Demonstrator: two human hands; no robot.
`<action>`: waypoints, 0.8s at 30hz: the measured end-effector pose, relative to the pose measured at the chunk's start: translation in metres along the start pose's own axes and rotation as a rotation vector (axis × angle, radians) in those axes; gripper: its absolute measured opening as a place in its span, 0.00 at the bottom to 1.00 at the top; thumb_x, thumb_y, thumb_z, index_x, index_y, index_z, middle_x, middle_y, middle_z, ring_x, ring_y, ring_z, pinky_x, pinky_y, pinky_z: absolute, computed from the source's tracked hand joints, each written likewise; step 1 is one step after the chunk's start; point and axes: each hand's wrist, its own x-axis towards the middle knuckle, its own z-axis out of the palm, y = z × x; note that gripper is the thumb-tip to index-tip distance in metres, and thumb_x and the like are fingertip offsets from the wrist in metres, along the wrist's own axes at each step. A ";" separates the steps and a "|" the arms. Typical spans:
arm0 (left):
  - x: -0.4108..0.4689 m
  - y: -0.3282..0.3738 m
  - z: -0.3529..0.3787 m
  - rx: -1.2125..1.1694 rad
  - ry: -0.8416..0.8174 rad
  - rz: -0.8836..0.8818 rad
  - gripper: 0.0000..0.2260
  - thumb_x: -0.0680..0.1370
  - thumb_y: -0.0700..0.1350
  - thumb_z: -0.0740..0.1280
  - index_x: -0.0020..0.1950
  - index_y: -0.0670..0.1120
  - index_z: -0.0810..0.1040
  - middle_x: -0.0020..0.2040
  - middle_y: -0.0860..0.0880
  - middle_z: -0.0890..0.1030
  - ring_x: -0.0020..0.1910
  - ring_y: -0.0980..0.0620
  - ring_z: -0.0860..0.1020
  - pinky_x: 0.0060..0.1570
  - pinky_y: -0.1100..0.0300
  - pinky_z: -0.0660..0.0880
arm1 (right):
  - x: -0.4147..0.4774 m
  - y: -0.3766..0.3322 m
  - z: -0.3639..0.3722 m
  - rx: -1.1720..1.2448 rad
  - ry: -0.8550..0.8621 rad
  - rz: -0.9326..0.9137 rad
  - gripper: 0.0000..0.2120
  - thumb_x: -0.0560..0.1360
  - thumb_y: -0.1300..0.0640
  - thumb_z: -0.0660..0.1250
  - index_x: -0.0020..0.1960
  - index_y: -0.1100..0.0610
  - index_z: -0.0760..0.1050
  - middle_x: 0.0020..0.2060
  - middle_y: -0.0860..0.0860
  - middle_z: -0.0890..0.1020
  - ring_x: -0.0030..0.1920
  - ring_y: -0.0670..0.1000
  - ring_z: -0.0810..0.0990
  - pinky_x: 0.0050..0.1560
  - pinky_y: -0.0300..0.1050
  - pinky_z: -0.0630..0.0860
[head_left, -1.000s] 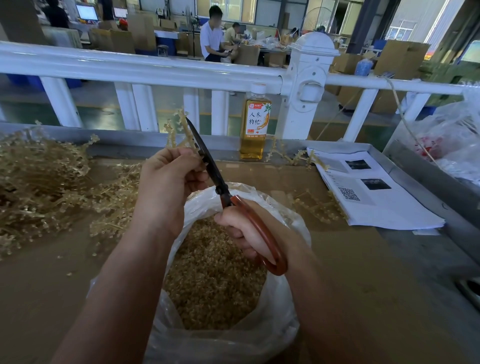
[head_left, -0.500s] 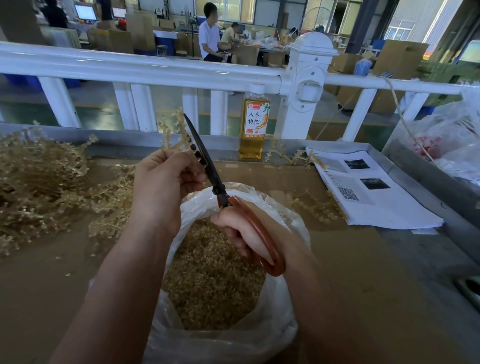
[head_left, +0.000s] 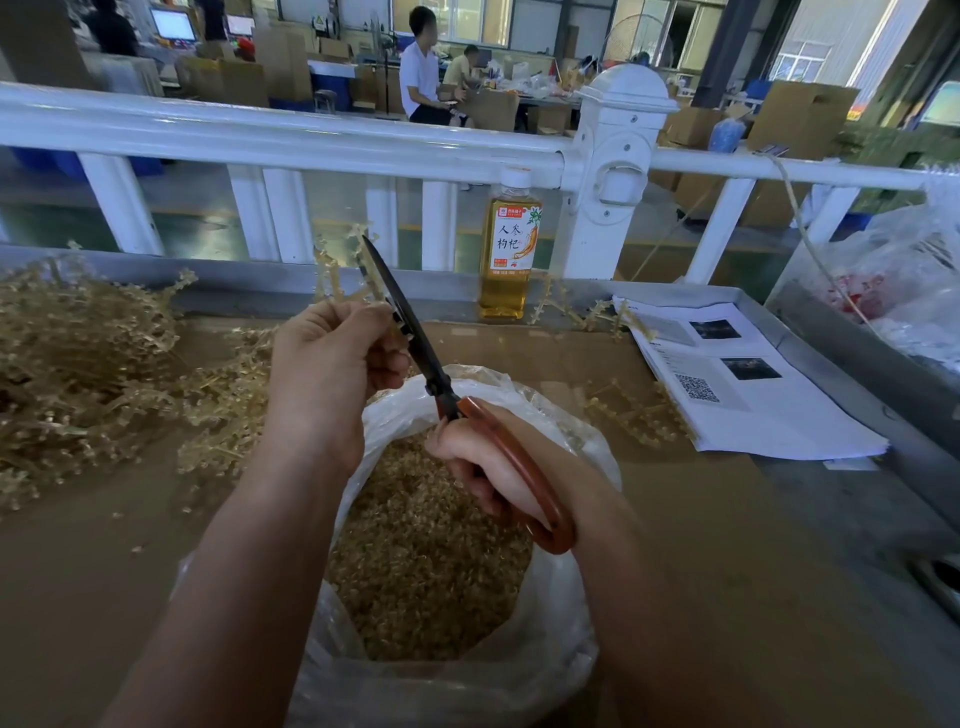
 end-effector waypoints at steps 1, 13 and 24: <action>0.000 0.000 0.000 0.000 -0.002 -0.001 0.07 0.77 0.36 0.63 0.38 0.41 0.73 0.24 0.52 0.76 0.22 0.57 0.72 0.23 0.67 0.70 | -0.002 0.000 0.000 -0.012 0.000 -0.007 0.17 0.77 0.58 0.60 0.31 0.55 0.64 0.24 0.48 0.67 0.22 0.43 0.67 0.29 0.37 0.62; 0.001 -0.001 -0.003 -0.048 -0.007 -0.004 0.11 0.77 0.34 0.61 0.35 0.43 0.71 0.23 0.54 0.74 0.22 0.57 0.70 0.24 0.67 0.68 | -0.001 0.005 0.002 -0.001 -0.015 0.026 0.14 0.77 0.55 0.60 0.34 0.54 0.65 0.27 0.49 0.68 0.25 0.46 0.65 0.30 0.40 0.63; -0.006 0.000 0.006 -0.028 -0.042 -0.025 0.11 0.78 0.35 0.60 0.36 0.43 0.71 0.22 0.53 0.76 0.21 0.57 0.72 0.23 0.67 0.69 | -0.003 0.006 0.006 0.171 0.005 0.013 0.13 0.79 0.60 0.56 0.37 0.52 0.63 0.30 0.51 0.64 0.28 0.48 0.61 0.29 0.41 0.55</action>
